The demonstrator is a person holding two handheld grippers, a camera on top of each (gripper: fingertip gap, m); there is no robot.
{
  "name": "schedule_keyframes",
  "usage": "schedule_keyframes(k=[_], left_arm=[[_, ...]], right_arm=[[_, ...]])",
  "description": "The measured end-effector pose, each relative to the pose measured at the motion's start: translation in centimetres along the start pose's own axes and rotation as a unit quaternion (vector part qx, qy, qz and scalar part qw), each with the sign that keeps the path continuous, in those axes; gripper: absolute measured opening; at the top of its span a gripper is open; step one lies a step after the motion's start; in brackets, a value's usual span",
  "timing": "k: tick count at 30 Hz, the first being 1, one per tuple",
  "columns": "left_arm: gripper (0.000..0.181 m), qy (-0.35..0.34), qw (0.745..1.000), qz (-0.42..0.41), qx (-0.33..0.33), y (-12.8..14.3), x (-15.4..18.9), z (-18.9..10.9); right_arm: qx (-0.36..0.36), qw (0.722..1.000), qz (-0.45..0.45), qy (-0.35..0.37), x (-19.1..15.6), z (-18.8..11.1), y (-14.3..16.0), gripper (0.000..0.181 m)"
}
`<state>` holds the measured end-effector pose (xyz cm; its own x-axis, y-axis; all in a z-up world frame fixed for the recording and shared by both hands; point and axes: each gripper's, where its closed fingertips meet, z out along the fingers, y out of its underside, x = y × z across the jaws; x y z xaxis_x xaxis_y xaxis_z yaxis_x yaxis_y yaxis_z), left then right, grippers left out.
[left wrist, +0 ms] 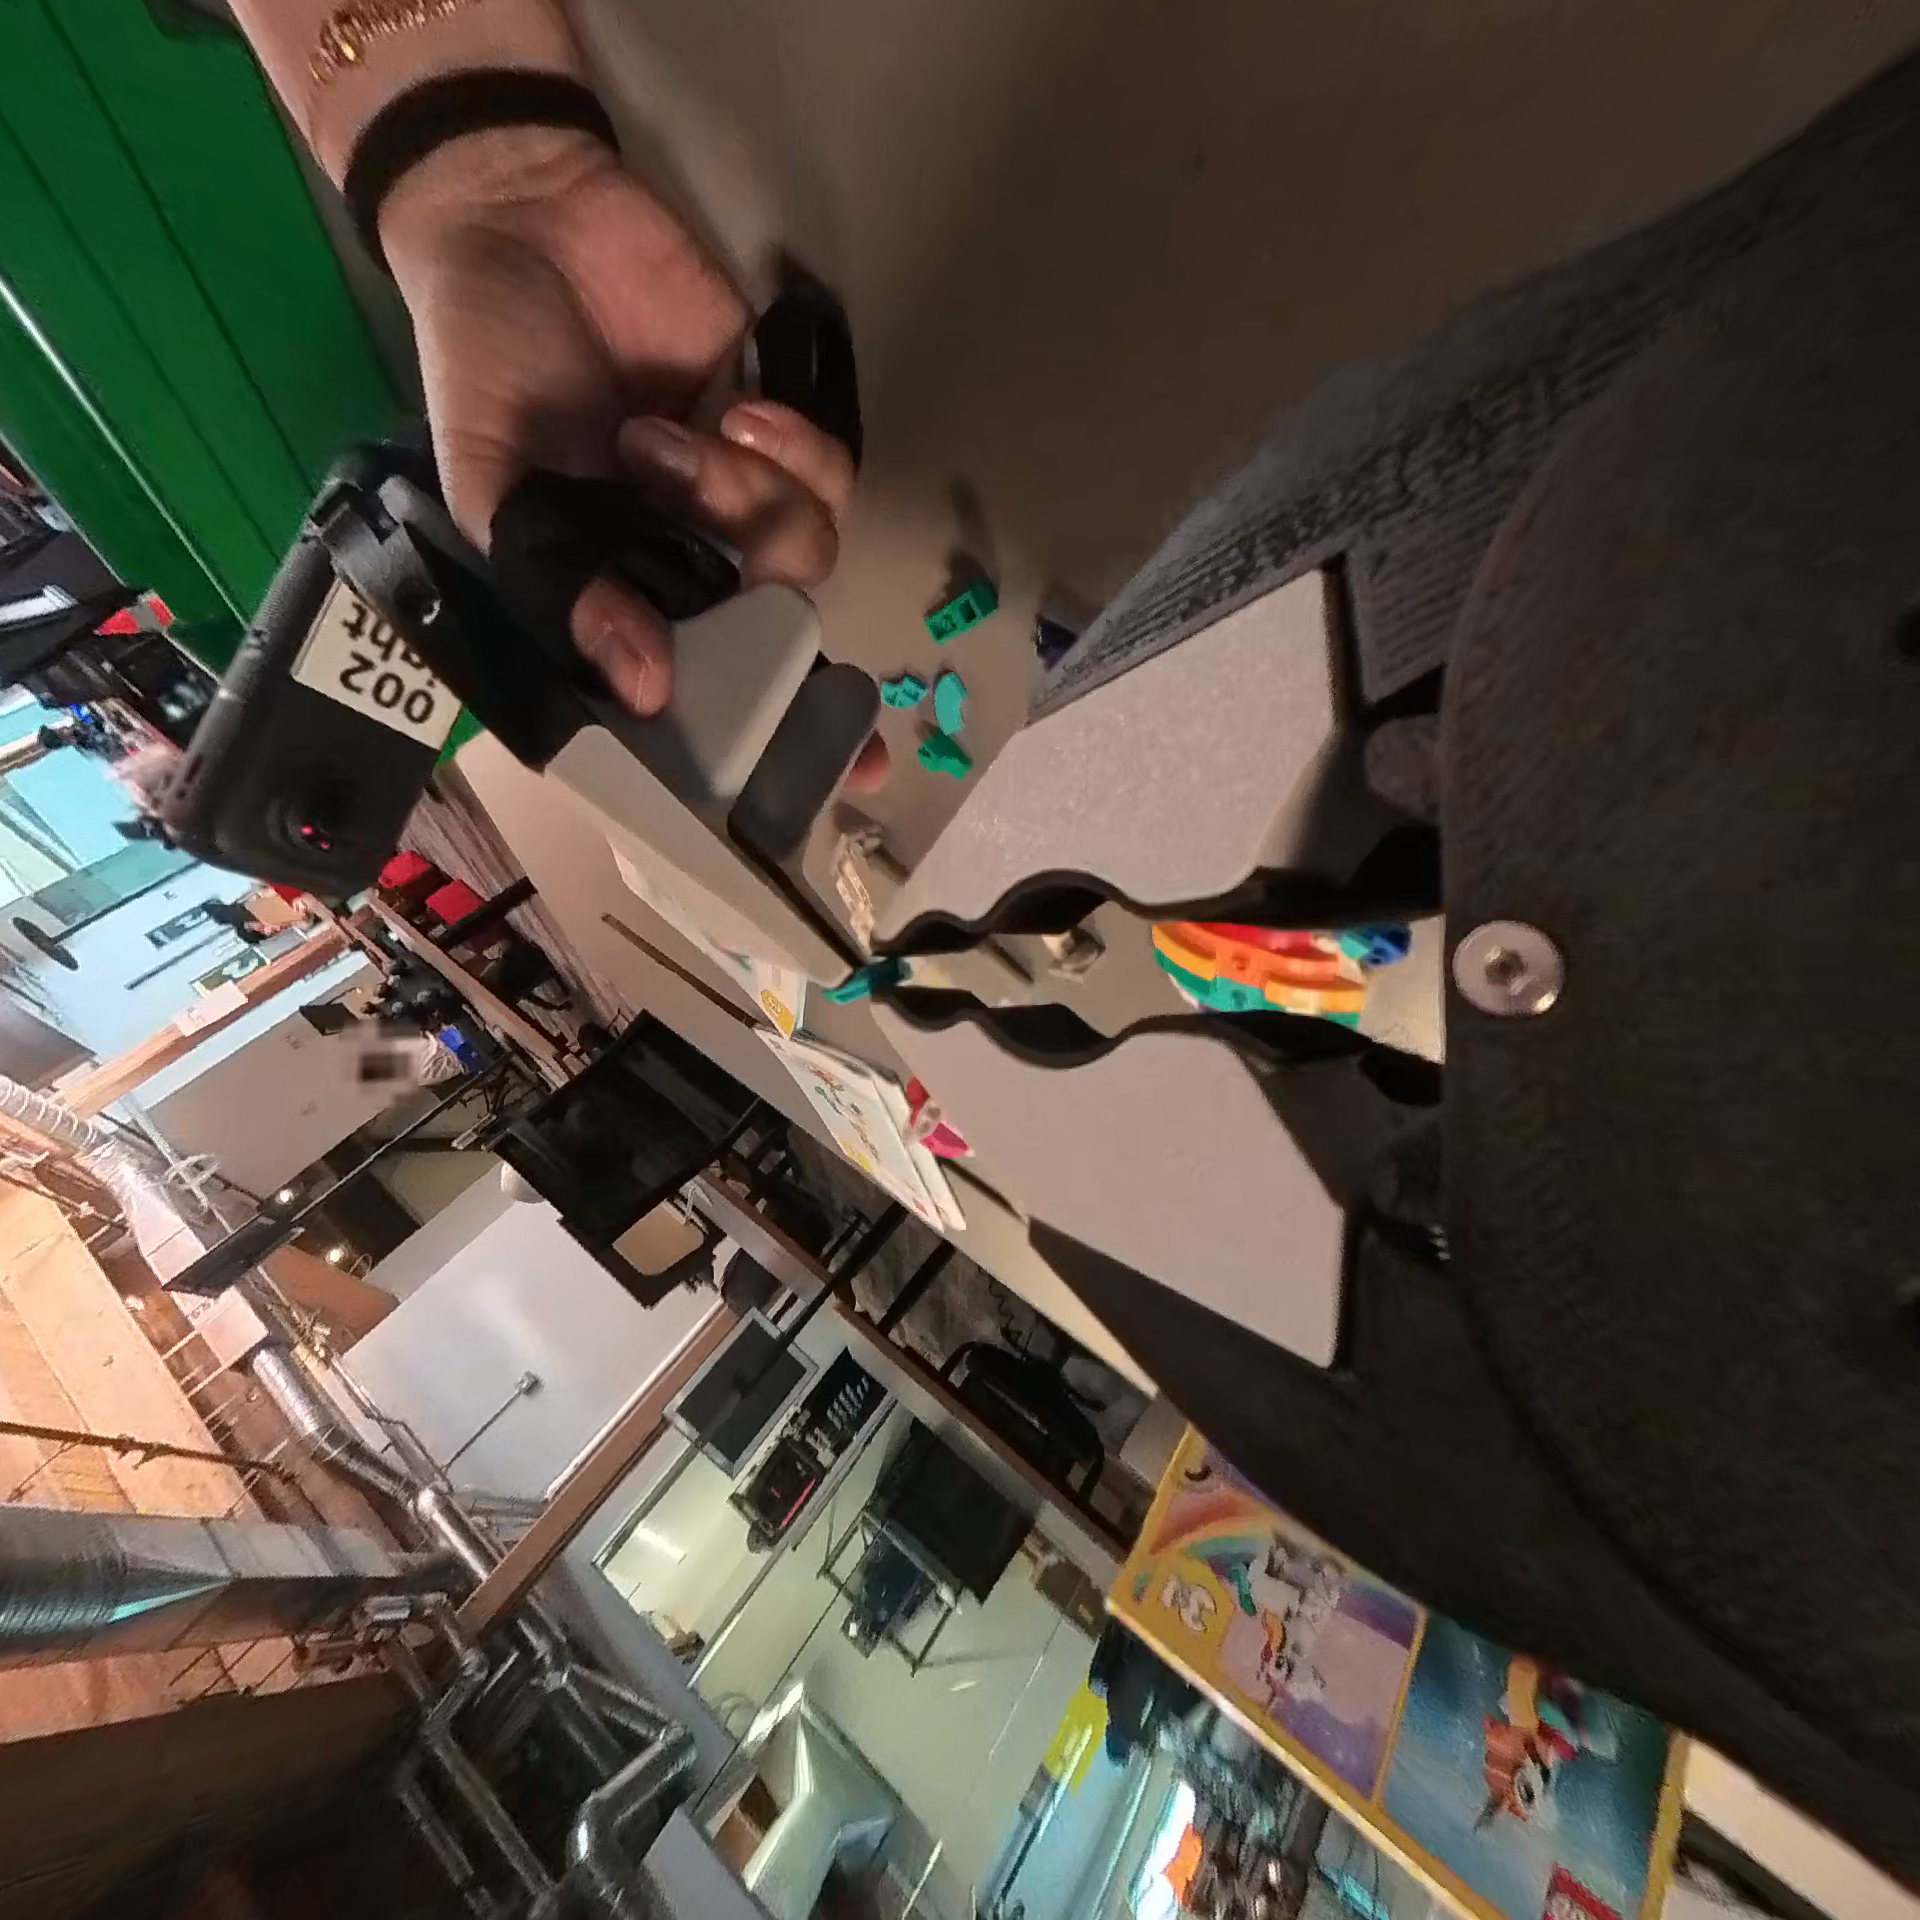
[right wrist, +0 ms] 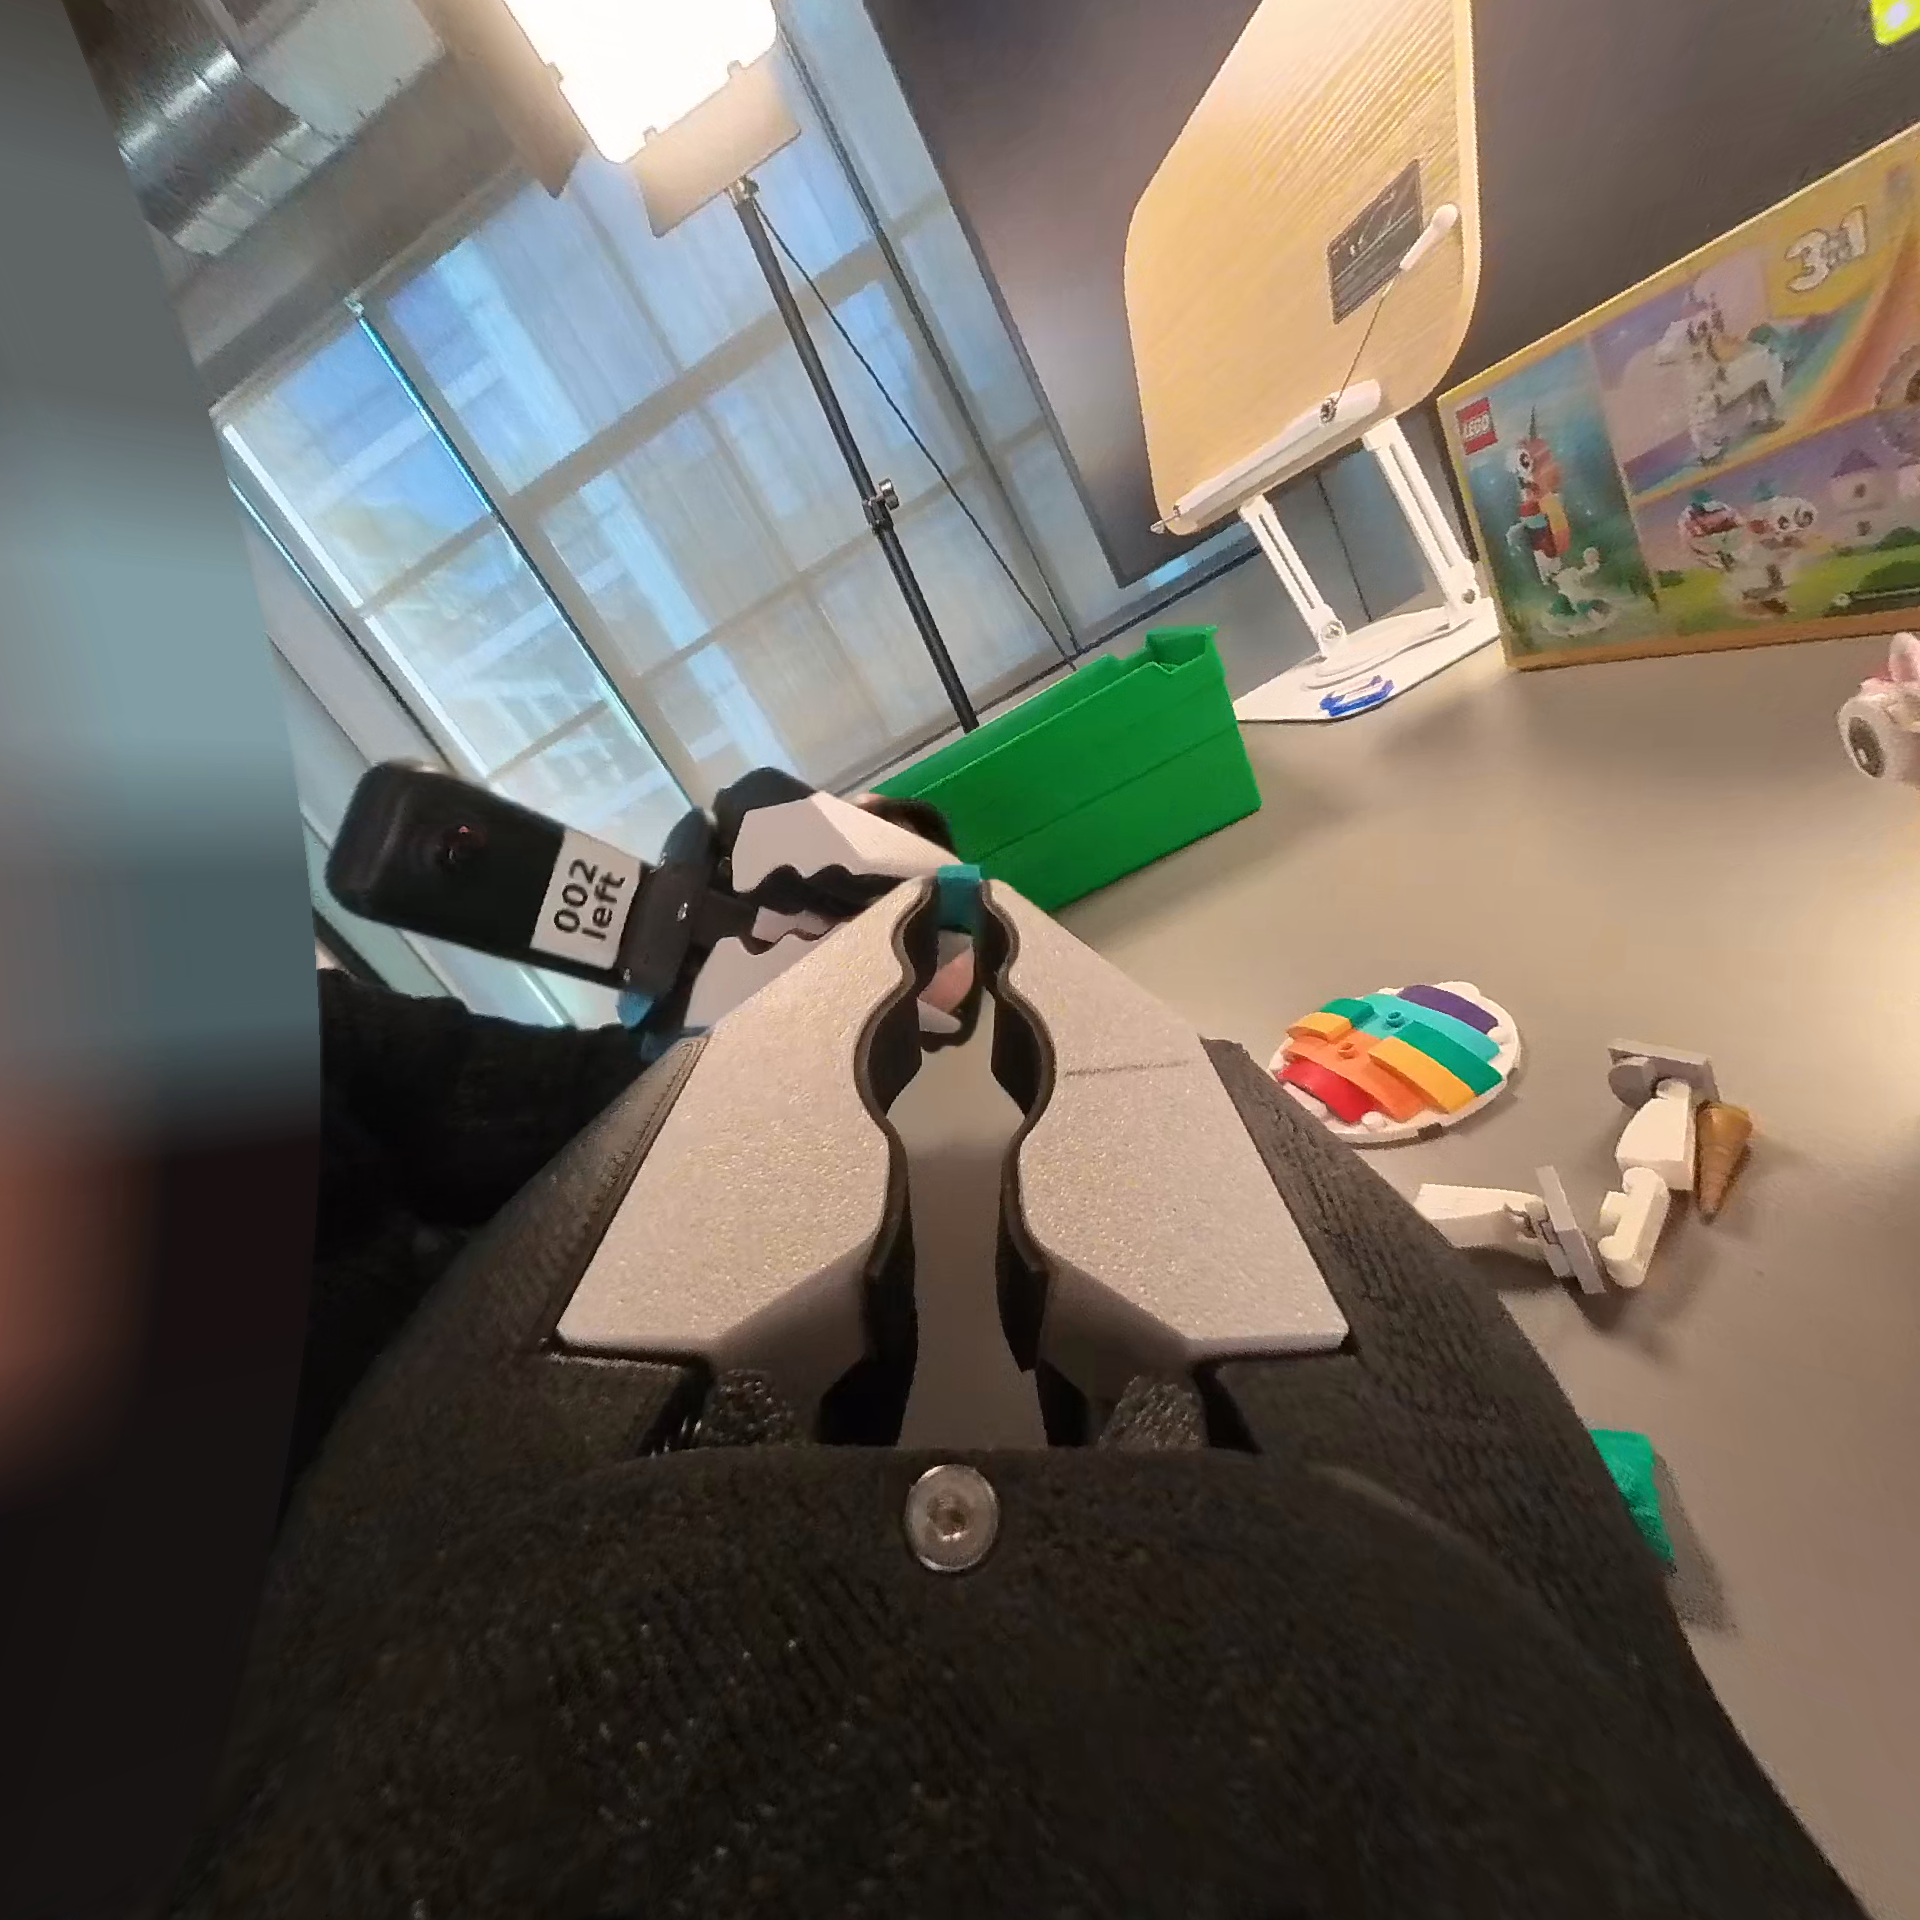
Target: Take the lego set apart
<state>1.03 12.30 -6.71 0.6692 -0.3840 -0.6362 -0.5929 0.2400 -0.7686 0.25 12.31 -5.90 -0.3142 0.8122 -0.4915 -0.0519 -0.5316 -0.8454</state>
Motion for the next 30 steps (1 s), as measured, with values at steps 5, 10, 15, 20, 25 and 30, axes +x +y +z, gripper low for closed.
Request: schedule_keyframes(k=[5, 10, 15, 20, 25, 30], left_arm=[[0.002, -0.03, 0.999, 0.035, -0.012, 0.0, -1.1, -0.2], [0.002, -0.141, 0.989, 0.013, -0.043, -1.3, -8.6, -5.0], [0.002, -0.212, 0.938, -0.136, -0.238, 3.7, -16.4, -14.3], [0.034, -0.246, 0.827, -0.263, -0.432, 13.4, -20.8, -23.5], [0.071, -0.224, 0.775, -0.376, -0.456, 16.9, -20.3, -25.2], [0.07, -0.223, 0.835, -0.307, -0.397, 12.2, -19.4, -21.5]], right_arm=[[0.024, 0.999, -0.036, 0.018, 0.2, -0.1, -0.7, 0.006], [0.067, 0.99, -0.1, 0.077, 1.2, -1.8, -3.0, 0.017], [0.115, 0.984, -0.097, 0.091, 1.3, -2.9, -4.7, 0.014], [0.109, 0.983, -0.102, 0.102, 1.5, -2.8, -4.7, 0.0], [0.099, 0.983, -0.116, 0.105, 1.4, -2.7, -4.5, 0.0], [0.098, 0.982, -0.116, 0.11, 1.7, -2.9, -4.5, 0.0]])
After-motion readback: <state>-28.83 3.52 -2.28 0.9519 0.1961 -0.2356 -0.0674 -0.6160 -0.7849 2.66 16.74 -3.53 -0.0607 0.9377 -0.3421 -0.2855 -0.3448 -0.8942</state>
